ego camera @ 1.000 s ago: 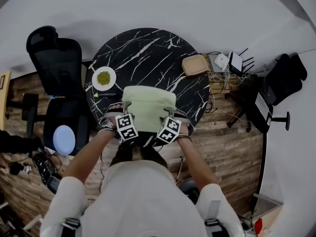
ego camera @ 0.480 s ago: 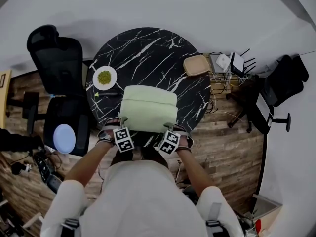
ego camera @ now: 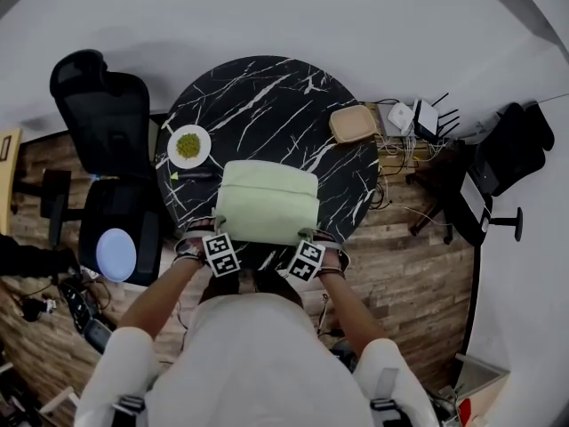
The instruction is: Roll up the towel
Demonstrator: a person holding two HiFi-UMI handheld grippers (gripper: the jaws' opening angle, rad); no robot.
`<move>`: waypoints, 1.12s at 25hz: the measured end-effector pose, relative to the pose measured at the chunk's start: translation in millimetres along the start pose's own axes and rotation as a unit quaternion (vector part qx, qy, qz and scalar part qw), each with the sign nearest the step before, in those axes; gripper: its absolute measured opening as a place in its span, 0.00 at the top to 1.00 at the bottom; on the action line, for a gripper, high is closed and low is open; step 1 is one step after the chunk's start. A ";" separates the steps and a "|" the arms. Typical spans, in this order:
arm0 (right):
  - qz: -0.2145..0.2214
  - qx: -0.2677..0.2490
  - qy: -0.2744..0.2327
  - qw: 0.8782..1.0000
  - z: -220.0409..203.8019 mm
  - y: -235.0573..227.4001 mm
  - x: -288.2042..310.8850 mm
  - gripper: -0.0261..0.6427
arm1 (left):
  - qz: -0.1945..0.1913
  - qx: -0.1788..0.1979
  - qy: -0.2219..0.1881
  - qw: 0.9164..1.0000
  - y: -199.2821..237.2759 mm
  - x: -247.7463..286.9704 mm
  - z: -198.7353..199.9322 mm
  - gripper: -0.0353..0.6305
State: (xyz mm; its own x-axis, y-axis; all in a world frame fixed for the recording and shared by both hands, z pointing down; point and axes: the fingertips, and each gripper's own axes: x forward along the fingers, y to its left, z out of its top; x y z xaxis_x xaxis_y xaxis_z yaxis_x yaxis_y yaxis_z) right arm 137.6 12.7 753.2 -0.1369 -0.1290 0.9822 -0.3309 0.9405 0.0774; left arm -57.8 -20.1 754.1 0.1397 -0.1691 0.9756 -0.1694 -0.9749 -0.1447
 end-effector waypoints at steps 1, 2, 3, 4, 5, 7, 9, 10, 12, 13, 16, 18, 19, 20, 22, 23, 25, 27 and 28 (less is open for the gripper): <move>0.002 0.002 0.003 1.000 -2.9 0.0 0.6 0.71 | -0.001 -0.001 0.001 1.000 0.2 0.0 -1.3 0.55; 0.002 0.005 0.004 1.000 -5.0 0.0 0.9 0.71 | -0.001 -0.001 0.002 1.000 0.3 0.0 -2.3 0.55; 0.002 0.009 0.003 1.000 -6.1 -0.3 0.8 0.71 | 0.000 -0.001 0.003 1.000 0.6 0.0 -3.2 0.55; 0.000 0.011 0.001 1.000 -6.5 -0.9 0.8 0.71 | 0.000 -0.001 0.004 1.000 0.9 0.1 -3.9 0.55; -0.001 0.011 0.001 1.000 -6.6 -1.2 1.0 0.71 | 0.000 -0.001 0.004 1.000 1.0 0.4 -4.4 0.55; -0.001 0.011 0.003 1.000 -6.3 -0.5 1.6 0.72 | -0.001 -0.006 0.005 1.000 0.4 1.4 -5.0 0.55; -0.001 0.015 -0.003 1.000 -3.0 -0.6 0.2 0.72 | -0.003 -0.017 0.003 1.000 -0.7 1.0 -4.4 0.55; -0.003 0.020 -0.010 1.000 0.0 -1.9 -1.8 0.73 | -0.003 -0.026 -0.002 1.000 -0.9 -0.4 -3.0 0.55; -0.009 0.034 -0.025 0.999 5.7 -6.1 -7.0 0.75 | -0.001 -0.048 -0.014 0.999 -0.7 -4.3 0.0 0.55; -0.012 0.038 -0.029 0.999 6.6 -7.9 -8.5 0.75 | 0.000 -0.056 -0.018 0.998 -0.9 -5.9 0.4 0.55; -0.016 0.032 -0.020 0.999 2.2 -9.3 -7.3 0.75 | -0.001 -0.055 -0.015 0.998 -3.7 -6.2 -3.6 0.55; -0.014 0.022 -0.009 1.000 -2.4 -6.9 -4.3 0.75 | -0.002 -0.047 -0.007 0.999 -4.8 -4.5 -8.1 0.55; -0.013 0.017 -0.004 1.000 -4.7 -5.1 -2.2 0.75 | -0.002 -0.044 -0.003 0.999 -4.9 -3.1 -10.6 0.55; -0.011 0.012 0.002 1.000 -6.9 -3.4 0.1 0.75 | -0.001 -0.040 0.002 0.999 -4.5 -1.3 -13.3 0.55; -0.008 0.004 0.010 1.000 -10.1 -0.7 5.3 0.75 | 0.003 -0.030 0.012 0.999 -2.0 3.0 -18.5 0.64; -0.009 0.000 0.012 1.000 -11.0 -0.1 7.8 0.76 | 0.008 -0.026 0.016 0.999 -0.2 4.8 -20.7 0.71; -0.015 -0.006 0.014 1.000 -12.2 -1.0 10.7 0.80 | 0.015 -0.024 0.017 0.999 2.7 7.0 -22.3 0.82; -0.020 -0.007 0.014 1.000 -13.2 -3.2 9.8 0.90 | 0.017 -0.023 0.015 0.999 3.5 7.0 -21.6 0.88; -0.019 -0.005 0.013 1.000 -13.2 -3.8 8.6 0.91 | 0.017 -0.021 0.014 1.000 3.4 6.5 -21.5 0.88</move>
State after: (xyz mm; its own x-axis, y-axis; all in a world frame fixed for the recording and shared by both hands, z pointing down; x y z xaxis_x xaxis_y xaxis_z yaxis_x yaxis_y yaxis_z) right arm 149.9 12.1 763.6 -0.0994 -0.1563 0.9827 -0.3255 0.9383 0.1163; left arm -78.5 -21.4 763.5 0.1058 -0.1966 0.9748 -0.2141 -0.9618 -0.1707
